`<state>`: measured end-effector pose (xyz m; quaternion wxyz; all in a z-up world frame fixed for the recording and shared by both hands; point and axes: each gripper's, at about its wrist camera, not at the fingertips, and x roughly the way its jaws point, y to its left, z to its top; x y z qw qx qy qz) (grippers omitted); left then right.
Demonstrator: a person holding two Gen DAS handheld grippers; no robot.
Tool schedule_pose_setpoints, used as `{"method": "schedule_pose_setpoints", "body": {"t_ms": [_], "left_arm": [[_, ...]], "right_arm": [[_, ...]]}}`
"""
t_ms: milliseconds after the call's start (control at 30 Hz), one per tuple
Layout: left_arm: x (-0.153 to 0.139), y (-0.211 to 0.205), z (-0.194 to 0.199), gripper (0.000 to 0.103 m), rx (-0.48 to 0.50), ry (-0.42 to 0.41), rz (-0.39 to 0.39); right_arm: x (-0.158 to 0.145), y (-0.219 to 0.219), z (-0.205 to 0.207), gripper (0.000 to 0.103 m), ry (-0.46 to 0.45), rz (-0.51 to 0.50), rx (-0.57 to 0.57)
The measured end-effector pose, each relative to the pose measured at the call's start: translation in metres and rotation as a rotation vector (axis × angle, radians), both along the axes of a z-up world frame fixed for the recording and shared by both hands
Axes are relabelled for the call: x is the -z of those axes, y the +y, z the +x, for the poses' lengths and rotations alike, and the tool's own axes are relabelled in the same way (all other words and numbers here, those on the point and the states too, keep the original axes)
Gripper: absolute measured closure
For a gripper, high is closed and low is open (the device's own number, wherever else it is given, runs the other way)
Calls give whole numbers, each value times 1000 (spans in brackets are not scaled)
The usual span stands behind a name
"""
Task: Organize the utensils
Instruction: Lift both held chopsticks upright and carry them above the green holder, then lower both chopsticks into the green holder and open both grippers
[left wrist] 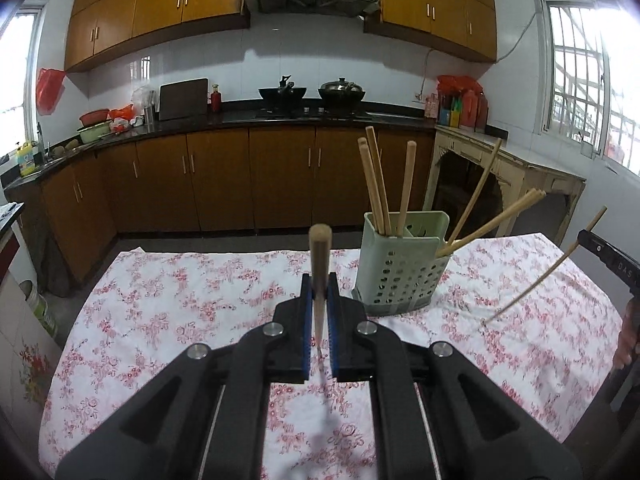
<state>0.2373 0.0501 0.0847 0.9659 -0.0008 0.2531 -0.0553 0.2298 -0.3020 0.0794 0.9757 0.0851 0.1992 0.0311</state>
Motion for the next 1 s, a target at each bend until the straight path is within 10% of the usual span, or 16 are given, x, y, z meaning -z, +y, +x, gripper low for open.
{"method": "schedule_pose_setpoints", "body": {"t_ms": [1000], "left_arm": [[-123,-86,29,95,128,-204,-43]], "right_arm": [[-114,48,30,96,-209,59,-151]]}}
